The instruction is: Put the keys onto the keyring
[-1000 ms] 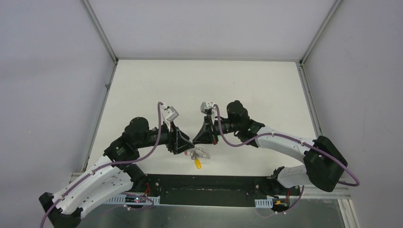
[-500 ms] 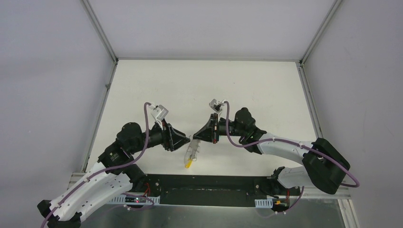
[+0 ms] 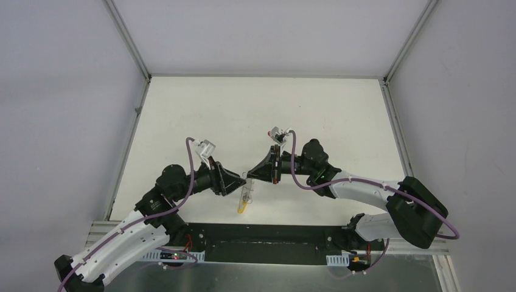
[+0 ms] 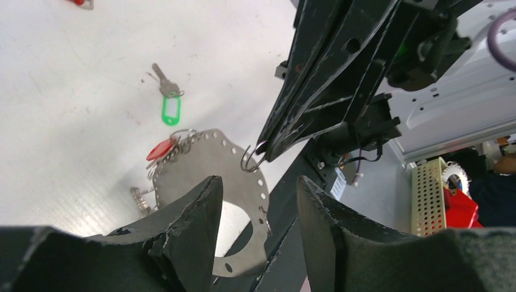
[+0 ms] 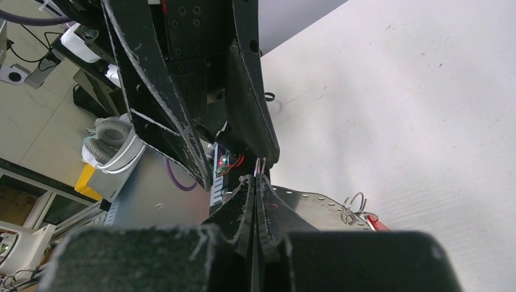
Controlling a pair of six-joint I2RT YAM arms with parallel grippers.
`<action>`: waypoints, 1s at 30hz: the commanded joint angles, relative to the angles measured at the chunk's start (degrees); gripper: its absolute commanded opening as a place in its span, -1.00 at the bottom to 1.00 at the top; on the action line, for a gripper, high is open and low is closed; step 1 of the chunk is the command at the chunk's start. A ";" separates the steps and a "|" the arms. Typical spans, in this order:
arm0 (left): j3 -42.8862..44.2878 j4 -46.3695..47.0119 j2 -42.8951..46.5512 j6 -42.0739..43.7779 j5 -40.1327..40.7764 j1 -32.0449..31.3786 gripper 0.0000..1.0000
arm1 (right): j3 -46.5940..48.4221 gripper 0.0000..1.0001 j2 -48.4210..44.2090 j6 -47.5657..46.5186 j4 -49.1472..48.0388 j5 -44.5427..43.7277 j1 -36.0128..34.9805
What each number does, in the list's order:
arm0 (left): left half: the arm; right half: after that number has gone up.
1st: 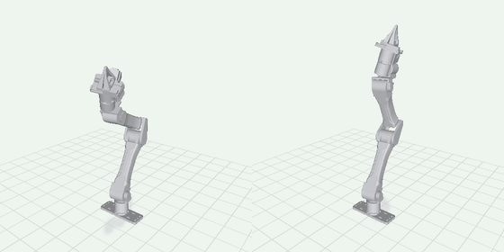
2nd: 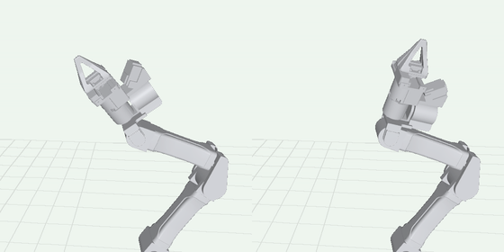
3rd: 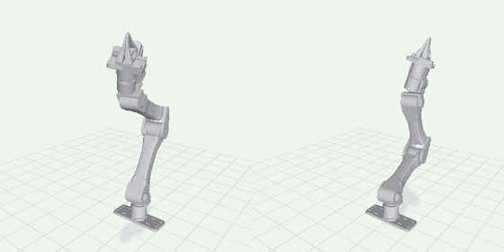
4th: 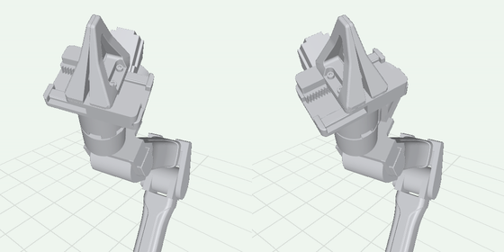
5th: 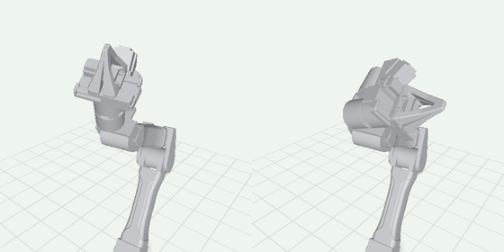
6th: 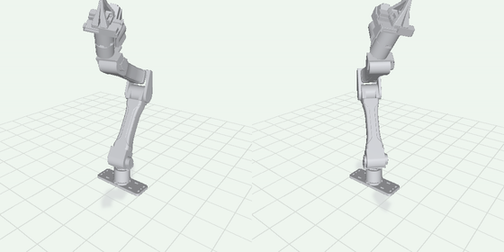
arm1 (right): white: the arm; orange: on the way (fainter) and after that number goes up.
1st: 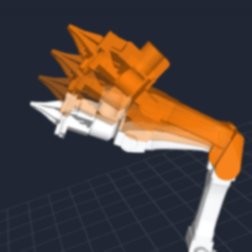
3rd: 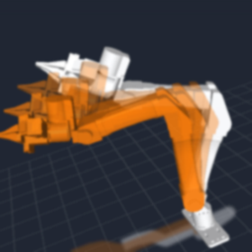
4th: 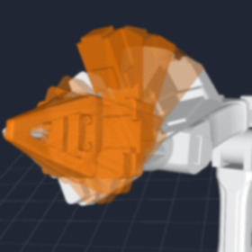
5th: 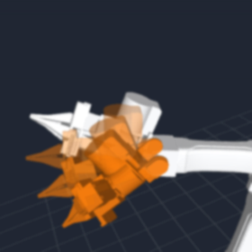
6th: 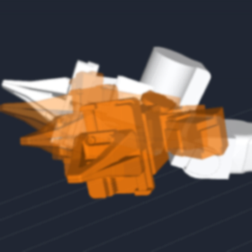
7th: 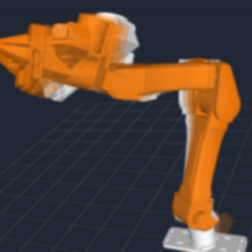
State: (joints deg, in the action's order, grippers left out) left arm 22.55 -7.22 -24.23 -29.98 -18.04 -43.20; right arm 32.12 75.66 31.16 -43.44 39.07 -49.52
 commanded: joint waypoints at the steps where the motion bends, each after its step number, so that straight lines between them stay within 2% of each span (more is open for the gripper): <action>1: -0.44 9.62 -2.14 -1.95 -2.39 -0.48 -0.05 | 0.14 -1.00 -0.38 0.23 -4.55 0.80 -0.32; 9: -1.07 14.03 -6.09 -4.52 -2.29 -0.11 -0.18 | -0.16 -1.00 -1.19 -0.09 -4.54 1.28 -0.31; 18: -3.56 19.44 -3.73 -5.74 -5.73 0.22 -0.57 | -0.57 -1.00 -1.24 0.04 -4.55 0.83 -0.32; 30: -0.63 14.21 -3.15 -3.12 -7.22 0.22 -0.71 | -0.30 -1.00 -0.86 0.37 -4.55 0.74 -0.31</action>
State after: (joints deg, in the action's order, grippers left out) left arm 18.81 5.72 -28.42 -33.93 -22.59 -43.03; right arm 31.27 75.66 31.46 -43.88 40.25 -49.52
